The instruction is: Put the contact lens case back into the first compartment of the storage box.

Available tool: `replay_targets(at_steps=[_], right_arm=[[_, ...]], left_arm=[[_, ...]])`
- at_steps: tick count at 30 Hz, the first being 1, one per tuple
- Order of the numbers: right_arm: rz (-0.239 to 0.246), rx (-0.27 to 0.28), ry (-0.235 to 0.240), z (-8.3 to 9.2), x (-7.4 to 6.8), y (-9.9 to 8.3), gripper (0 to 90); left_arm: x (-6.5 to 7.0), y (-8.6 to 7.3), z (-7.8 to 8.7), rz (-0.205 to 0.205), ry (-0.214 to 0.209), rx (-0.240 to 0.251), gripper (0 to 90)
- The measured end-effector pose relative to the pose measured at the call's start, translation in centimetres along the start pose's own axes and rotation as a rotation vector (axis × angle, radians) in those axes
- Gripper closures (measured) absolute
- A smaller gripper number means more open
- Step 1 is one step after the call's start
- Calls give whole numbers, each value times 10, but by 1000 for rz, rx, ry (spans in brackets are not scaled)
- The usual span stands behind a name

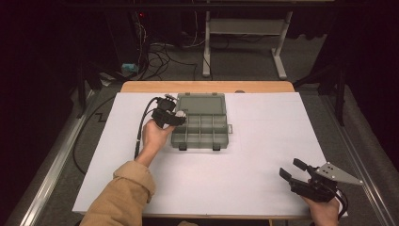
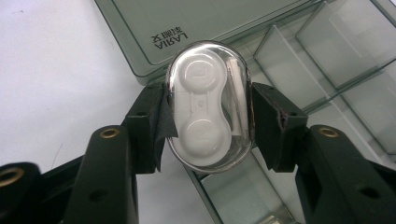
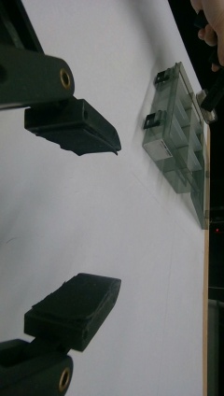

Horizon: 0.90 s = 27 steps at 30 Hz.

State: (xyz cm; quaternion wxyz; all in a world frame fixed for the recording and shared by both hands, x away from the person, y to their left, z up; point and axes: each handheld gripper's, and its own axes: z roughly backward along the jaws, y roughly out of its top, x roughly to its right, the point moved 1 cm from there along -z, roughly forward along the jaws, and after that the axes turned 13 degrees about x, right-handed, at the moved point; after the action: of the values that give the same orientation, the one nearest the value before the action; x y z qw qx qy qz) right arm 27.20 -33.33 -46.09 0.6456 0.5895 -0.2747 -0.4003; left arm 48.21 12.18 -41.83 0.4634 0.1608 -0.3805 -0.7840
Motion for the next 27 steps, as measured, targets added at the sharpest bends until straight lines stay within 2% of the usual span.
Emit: replay_targets(at_steps=[12, 21, 27], right_arm=[[-1, 0, 3, 0, 0, 0, 292], [0, 0, 5, 0, 0, 0, 292], [-1, 1, 6, 0, 0, 0, 291]], left_arm=[[1, -2, -6, -18, 19, -14, 483], [2, -2, -8, -26, 22, -7, 477], [2, -3, -7, -22, 29, -7, 423]])
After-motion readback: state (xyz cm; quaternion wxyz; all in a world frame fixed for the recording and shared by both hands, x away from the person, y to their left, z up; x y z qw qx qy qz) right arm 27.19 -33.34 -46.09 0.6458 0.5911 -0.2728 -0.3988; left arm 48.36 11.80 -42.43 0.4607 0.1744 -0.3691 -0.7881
